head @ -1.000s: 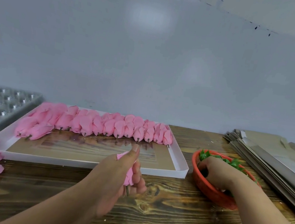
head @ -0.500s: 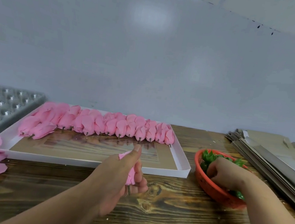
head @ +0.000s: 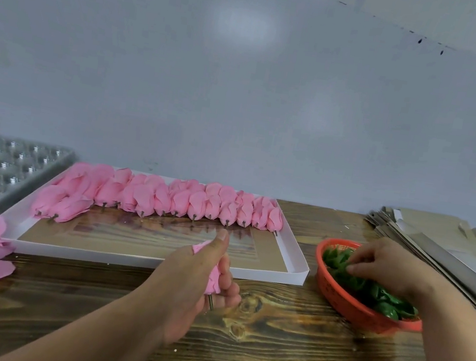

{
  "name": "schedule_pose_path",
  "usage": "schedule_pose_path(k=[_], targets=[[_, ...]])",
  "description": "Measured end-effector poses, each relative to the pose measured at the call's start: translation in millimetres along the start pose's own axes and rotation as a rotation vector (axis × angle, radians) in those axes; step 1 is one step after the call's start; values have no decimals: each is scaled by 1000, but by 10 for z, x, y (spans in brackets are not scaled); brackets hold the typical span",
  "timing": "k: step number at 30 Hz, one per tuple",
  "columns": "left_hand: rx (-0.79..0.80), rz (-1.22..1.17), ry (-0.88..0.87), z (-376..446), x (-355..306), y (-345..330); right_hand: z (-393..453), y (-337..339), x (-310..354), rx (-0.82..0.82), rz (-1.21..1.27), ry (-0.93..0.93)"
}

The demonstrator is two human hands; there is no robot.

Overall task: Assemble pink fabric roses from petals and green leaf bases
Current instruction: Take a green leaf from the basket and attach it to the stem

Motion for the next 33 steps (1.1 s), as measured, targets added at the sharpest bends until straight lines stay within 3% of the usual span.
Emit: schedule_pose_path(k=[7, 11, 13, 16, 21, 26, 33], targets=[[-10, -15, -6, 31, 22, 19, -69, -85, -146, 45, 570, -98], [-20, -10, -12, 36, 16, 30, -60, -78, -72, -193, 943, -24], [-26, -22, -17, 35, 13, 33, -86, -81, 48, -273, 950, 60], [-59, -63, -33, 46, 1, 40, -188, -204, 413, -252, 925, 179], [-179, -235, -139, 116, -142, 160, -511, -715, 1159, 72, 973, 375], [-192, -277, -196, 131, -185, 181, -674, -1011, 1417, 127, 942, 418], [-221, -255, -237, 118, -168, 168, -715, -1076, 1405, 123, 1088, 412]])
Point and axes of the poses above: each hand's wrist, its own z-axis towards the middle knuckle, its own y-axis out of the back of the hand, x = y × z, the point moved 4 cm from there along z, towards the middle knuckle, and after that the axes turned 1 degree about z, right-handed, at the moved point
